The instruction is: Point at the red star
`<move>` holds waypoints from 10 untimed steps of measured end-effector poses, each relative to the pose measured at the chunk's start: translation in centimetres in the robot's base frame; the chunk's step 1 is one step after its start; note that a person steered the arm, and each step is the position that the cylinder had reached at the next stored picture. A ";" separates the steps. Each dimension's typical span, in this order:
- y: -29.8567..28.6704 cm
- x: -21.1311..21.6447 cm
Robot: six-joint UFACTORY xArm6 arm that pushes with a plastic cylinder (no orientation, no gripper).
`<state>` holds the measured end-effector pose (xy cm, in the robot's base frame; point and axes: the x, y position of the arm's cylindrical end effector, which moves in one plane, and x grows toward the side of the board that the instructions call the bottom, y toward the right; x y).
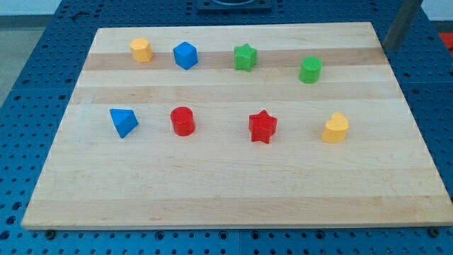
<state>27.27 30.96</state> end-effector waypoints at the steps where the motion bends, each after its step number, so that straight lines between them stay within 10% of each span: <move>1: 0.0 0.1; 10: -17.5 15.7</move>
<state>43.01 13.44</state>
